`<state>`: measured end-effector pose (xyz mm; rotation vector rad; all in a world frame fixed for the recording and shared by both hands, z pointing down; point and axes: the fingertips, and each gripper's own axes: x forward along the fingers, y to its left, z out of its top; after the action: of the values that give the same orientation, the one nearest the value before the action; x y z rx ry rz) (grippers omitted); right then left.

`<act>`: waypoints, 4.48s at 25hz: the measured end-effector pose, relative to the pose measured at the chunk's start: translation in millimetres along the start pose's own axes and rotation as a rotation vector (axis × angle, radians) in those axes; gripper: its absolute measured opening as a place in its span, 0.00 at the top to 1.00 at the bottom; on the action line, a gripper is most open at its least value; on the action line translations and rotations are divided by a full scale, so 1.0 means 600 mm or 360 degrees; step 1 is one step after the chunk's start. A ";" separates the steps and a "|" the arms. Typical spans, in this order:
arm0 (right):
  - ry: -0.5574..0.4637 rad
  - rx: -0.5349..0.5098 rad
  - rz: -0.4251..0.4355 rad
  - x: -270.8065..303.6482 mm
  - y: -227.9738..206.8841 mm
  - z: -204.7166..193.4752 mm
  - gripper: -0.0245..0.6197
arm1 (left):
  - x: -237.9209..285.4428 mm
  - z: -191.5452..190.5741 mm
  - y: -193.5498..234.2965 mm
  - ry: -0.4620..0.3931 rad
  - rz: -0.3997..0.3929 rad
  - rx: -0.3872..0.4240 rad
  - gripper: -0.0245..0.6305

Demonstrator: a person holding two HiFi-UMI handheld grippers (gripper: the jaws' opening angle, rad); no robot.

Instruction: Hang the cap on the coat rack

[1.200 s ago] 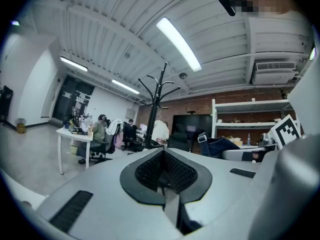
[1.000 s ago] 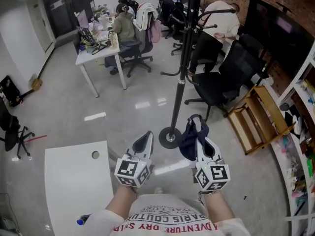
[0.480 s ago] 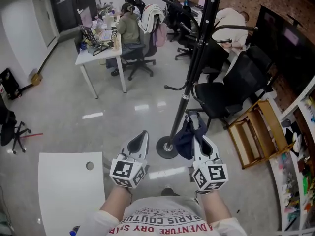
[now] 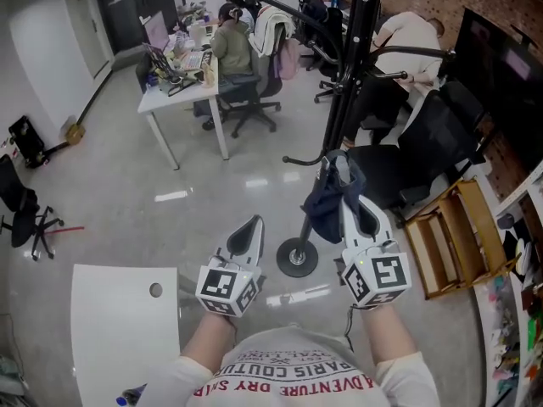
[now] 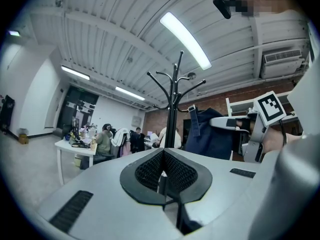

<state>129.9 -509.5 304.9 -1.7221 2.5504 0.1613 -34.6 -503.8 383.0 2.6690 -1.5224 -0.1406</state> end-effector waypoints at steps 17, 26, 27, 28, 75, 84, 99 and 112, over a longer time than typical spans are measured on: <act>-0.0228 -0.0149 0.0067 0.117 -0.050 0.167 0.92 | 0.037 0.001 -0.026 -0.0017 -0.0039 -0.0042 0.95; -0.0131 -0.0117 0.0044 0.181 -0.066 0.125 0.92 | 0.052 -0.009 -0.017 0.0010 -0.0014 -0.0057 0.96; -0.0122 -0.0113 0.0037 0.187 -0.070 0.119 0.92 | 0.054 -0.012 -0.016 0.0017 -0.0013 -0.0058 0.95; -0.0114 -0.0111 0.0030 0.191 -0.074 0.114 0.92 | 0.055 -0.016 -0.015 0.0024 -0.0010 -0.0059 0.95; -0.0115 0.0011 -0.0035 0.045 -0.055 0.031 0.70 | 0.024 -0.013 -0.021 0.0018 -0.0056 -0.0043 0.96; 0.0081 0.0102 -0.0070 -0.006 -0.038 -0.097 0.92 | 0.027 -0.015 -0.051 0.0007 -0.0086 -0.0035 0.95; 0.0221 0.0218 -0.0061 -0.049 -0.016 -0.187 0.94 | 0.031 -0.042 -0.058 0.0046 -0.0098 -0.0033 0.96; 0.0225 0.0182 -0.0054 -0.027 -0.024 -0.179 0.94 | 0.054 -0.036 -0.052 0.0036 -0.0102 -0.0023 0.95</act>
<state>150.4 -512.7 412.8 -1.7924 2.5675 -0.1099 10.7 -515.7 399.7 2.6999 -1.4248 -0.1238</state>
